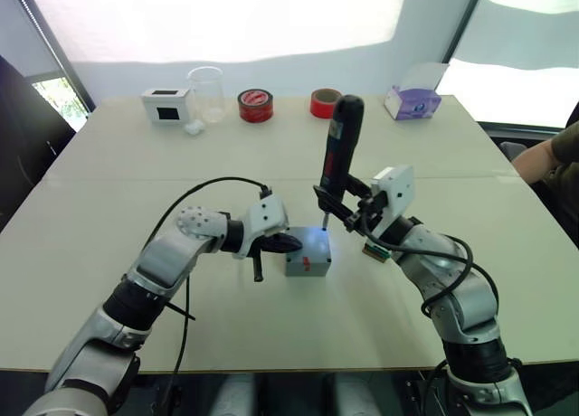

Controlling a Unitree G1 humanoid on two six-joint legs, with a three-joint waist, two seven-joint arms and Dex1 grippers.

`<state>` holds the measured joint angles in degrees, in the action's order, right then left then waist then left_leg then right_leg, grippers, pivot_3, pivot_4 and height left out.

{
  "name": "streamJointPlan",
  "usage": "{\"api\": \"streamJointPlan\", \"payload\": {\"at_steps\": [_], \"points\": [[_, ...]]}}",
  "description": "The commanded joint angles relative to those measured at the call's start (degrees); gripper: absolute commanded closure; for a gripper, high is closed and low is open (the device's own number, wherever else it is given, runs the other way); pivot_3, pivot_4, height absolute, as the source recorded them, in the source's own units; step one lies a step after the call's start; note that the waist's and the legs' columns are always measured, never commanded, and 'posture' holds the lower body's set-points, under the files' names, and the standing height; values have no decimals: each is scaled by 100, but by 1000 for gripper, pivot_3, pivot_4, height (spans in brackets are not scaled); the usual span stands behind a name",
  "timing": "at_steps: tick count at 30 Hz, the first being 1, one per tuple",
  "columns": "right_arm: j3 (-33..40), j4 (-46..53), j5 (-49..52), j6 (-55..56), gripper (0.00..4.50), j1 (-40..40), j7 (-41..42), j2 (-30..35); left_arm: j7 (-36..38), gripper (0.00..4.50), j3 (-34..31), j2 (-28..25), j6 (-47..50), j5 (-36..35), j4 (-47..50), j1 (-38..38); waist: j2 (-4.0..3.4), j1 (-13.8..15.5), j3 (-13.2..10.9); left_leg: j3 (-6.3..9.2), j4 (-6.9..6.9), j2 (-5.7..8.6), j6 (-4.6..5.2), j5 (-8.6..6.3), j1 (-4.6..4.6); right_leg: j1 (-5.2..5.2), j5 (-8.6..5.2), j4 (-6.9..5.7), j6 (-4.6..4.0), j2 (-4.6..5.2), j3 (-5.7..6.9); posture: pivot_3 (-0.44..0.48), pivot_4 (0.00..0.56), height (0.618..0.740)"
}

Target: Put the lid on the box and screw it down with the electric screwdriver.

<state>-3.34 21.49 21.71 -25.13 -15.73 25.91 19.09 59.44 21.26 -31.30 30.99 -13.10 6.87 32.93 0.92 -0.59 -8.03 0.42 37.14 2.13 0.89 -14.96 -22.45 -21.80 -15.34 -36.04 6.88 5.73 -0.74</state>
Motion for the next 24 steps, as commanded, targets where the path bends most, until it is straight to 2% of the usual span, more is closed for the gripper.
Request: {"api": "streamJointPlan", "payload": {"at_steps": [1,18,24], "points": [[-288,-500,-137,-383,2736,454,71,47,46,4500,1,3,5,31,28,-6,1,1,1,0,-1,0,0,0,0,0,0,0,0,3,-1,0,150,740],[-224,-493,-218,-259,2736,416,121,169,70,4500,37,47,-69,84,-27,-4,3,2,2,1,-15,0,-3,-3,0,-21,-6,14,-11,36,3,0,150,740],[255,49,196,-471,2736,-81,306,479,54,4500,28,89,-113,93,-98,-8,-2,17,-3,1,-20,1,-3,-4,-6,-25,-8,24,-15,44,6,0,150,740]]}}
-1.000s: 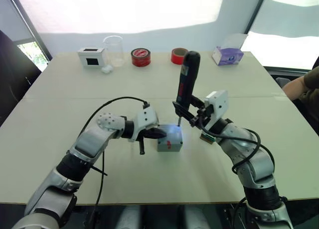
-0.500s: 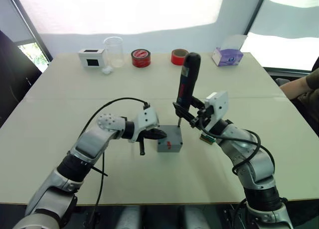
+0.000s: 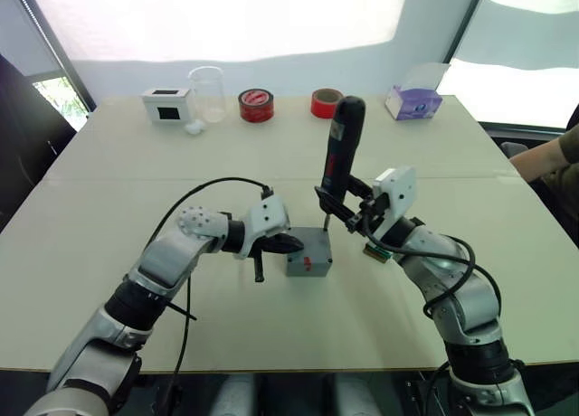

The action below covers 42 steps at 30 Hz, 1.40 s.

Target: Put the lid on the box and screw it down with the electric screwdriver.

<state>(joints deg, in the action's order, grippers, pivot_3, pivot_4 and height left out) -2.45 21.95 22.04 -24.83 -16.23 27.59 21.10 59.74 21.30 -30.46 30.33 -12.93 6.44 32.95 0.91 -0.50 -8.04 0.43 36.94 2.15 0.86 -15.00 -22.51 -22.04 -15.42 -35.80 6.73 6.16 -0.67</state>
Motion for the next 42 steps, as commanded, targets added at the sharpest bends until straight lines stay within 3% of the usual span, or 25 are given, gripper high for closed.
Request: {"api": "streamJointPlan", "payload": {"at_steps": [1,8,11,14,19,23,29,41,42], "points": [[301,138,309,-627,2736,-186,163,371,22,4500,20,13,-64,82,-75,-5,-2,11,-3,0,0,2,0,0,-6,-5,0,1,0,3,1,0,150,740],[1466,641,1989,-2004,2736,-1621,-115,858,34,4500,-241,90,-39,-158,-105,14,-32,93,-37,-1,22,26,-2,6,-132,-113,15,-23,12,24,4,0,150,740],[2137,42,3233,-3978,2736,-2506,-511,1523,-21,4500,-897,351,456,-947,39,205,-61,101,-64,1,20,25,-4,7,-159,-139,18,-26,19,21,10,0,150,740],[2478,-577,3449,-4775,2736,-2841,-544,2222,80,4500,-1244,386,816,-1475,308,325,-42,131,-96,8,37,27,-4,9,-195,-161,19,-30,20,25,23,0,150,740],[2017,-1266,3121,-5942,2736,-2217,-54,3741,499,4500,-1048,33,942,-1688,894,260,-44,123,-106,20,25,41,1,7,-201,-148,18,-6,19,35,46,0,150,740],[1816,-1962,2923,-6582,2736,-1731,198,4341,774,4500,-754,-238,792,-1591,1216,170,-66,93,-121,7,28,41,11,2,-202,-146,18,6,19,35,48,0,150,740],[1253,-2829,2294,-6465,2736,-1486,368,4626,770,4500,-528,-281,600,-1439,1323,123,-95,60,-143,0,37,36,12,4,-196,-148,18,-13,22,22,52,0,150,740],[121,-3182,1325,-5690,2736,-1330,883,4625,322,4500,-509,-300,636,-1303,1507,-236,-93,79,-148,2,56,26,12,4,-192,-140,19,-23,28,-6,52,0,150,740],[43,-3187,1240,-5597,2236,-1309,939,4625,305,4500,-510,-312,632,-1291,1492,-240,-92,79,-148,3,61,23,12,3,-192,-137,19,-23,28,-10,53,0,150,740]]}}
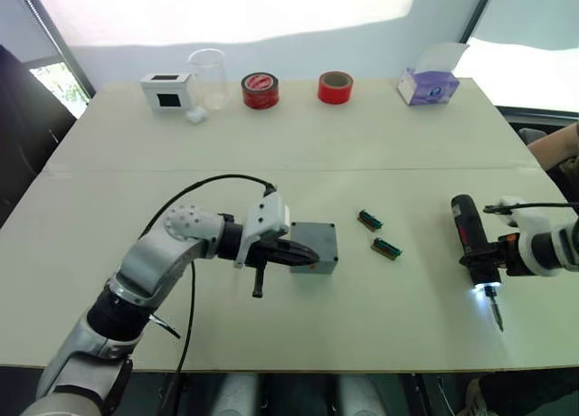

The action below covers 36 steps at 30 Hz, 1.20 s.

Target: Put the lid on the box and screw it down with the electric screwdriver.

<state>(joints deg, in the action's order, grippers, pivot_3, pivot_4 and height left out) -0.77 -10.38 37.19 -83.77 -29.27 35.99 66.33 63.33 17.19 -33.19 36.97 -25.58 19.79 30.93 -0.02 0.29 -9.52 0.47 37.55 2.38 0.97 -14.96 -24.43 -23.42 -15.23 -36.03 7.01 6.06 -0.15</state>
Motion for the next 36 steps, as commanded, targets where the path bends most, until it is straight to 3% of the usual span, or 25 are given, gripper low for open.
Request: {"api": "streamJointPlan", "payload": {"at_steps": [1,5,6,11,17,22,26,28,32,36], "points": [[-159,20,-339,332,1724,-5,126,83,-61,4500,-100,-52,-41,-14,136,-35,2,-1,0,2,6,-2,0,0,1,5,0,0,0,-4,0,0,150,740],[-230,15,-507,460,78,83,292,93,-84,4500,-103,-93,-61,18,92,-30,4,24,-1,8,37,-6,5,-3,1,21,2,-2,3,-10,1,0,150,740],[-239,19,-551,480,22,92,319,93,-86,4500,-105,-99,-64,13,87,-30,7,37,0,8,39,-6,5,-3,1,22,2,-2,3,-11,1,0,150,740],[70,135,-655,637,22,96,354,79,-227,4500,-607,-49,283,-465,-34,-15,13,42,0,12,53,-5,6,-4,1,32,3,-1,4,-10,0,0,150,740],[208,837,-830,1235,22,-207,697,510,-248,4500,-1083,-320,449,-634,-222,-46,-4,24,-6,11,49,-6,6,-4,-1,16,5,-11,8,-10,0,0,150,740],[105,1296,-1464,2808,22,-702,832,658,-408,4500,-1399,-665,254,-392,-686,-51,-12,-5,-12,8,47,-10,5,-4,0,13,5,-12,9,-15,0,0,150,740],[575,2774,-729,3680,22,-46,1443,-106,-973,4500,-1629,-385,248,-338,-982,-134,2,12,-10,10,42,-14,4,-4,0,12,5,-11,10,-17,1,0,150,740],[757,3359,-175,3248,22,302,1474,-469,-1018,4500,-1547,-358,247,-287,-857,-297,8,42,-12,18,43,-17,4,-4,-1,17,5,-11,11,-20,5,0,150,740],[-53,4624,-10,3242,22,1230,1194,-1236,-1222,4500,-954,-394,122,260,-673,-728,13,57,-10,24,47,-6,3,-4,-3,23,6,-11,11,-8,4,0,150,740],[-617,4718,-446,3336,22,1426,931,-1537,-1246,4500,-690,-330,-22,510,-734,-683,13,48,-11,24,53,-1,0,-3,-4,21,9,-13,9,-2,2,0,150,740]]}}
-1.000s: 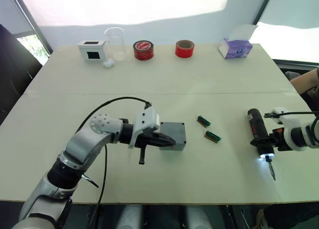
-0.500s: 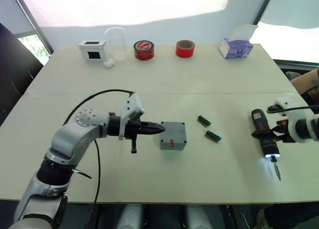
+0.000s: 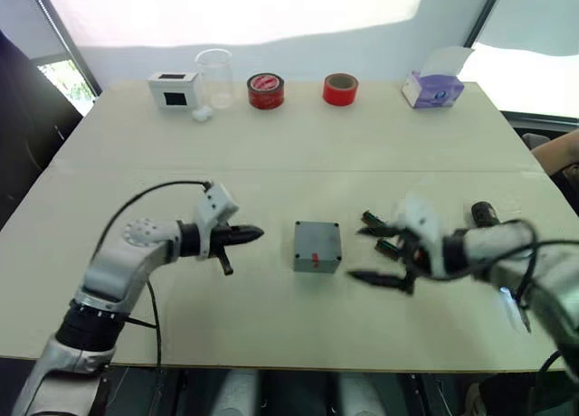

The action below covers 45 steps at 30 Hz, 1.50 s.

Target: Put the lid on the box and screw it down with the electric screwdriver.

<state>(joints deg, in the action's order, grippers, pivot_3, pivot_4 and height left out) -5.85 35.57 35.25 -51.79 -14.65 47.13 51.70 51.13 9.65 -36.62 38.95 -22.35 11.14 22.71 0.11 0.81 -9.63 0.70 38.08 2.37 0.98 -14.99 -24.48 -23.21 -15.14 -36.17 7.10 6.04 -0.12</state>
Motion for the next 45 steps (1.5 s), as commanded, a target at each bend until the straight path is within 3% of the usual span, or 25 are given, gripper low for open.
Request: {"api": "streamJointPlan", "payload": {"at_steps": [1,12,21,28,36,40,45], "points": [[-185,113,-292,145,22,-26,-206,-120,-30,4500,129,26,-255,253,103,168,1,-4,0,0,0,0,-1,0,3,1,2,0,-4,0,0,0,150,740],[-633,-63,-699,38,22,-131,-445,-423,192,4500,686,540,-648,638,-446,565,1,2,1,2,-1,-2,-7,4,4,0,4,-2,-2,-6,3,0,150,740],[-530,460,-53,-597,22,-225,-281,-582,556,4500,703,1250,-1001,633,-1529,1168,2,-4,1,4,2,-4,-7,4,3,0,5,-4,-1,-12,8,0,150,740],[-99,361,-150,-598,22,-365,-157,-4,575,4500,637,796,-1265,1123,-1710,1123,2,-18,1,4,3,-6,-6,4,4,-2,5,-5,1,-13,8,0,150,740],[-185,-306,-616,-53,22,-692,122,370,804,4500,489,127,-840,913,-671,520,2,-10,0,2,2,-7,-6,4,3,-2,5,-4,0,-10,6,0,150,740],[-691,-645,-1023,281,22,-840,101,79,750,4500,641,225,-504,753,-119,241,2,-10,1,4,2,-6,-7,4,3,1,5,-4,0,-8,6,0,150,740],[-905,-583,-1035,250,22,-810,250,-81,492,4500,709,594,-573,888,-315,364,1,-11,1,3,2,-6,-7,4,3,0,5,-5,0,-9,7,0,150,740]]}}
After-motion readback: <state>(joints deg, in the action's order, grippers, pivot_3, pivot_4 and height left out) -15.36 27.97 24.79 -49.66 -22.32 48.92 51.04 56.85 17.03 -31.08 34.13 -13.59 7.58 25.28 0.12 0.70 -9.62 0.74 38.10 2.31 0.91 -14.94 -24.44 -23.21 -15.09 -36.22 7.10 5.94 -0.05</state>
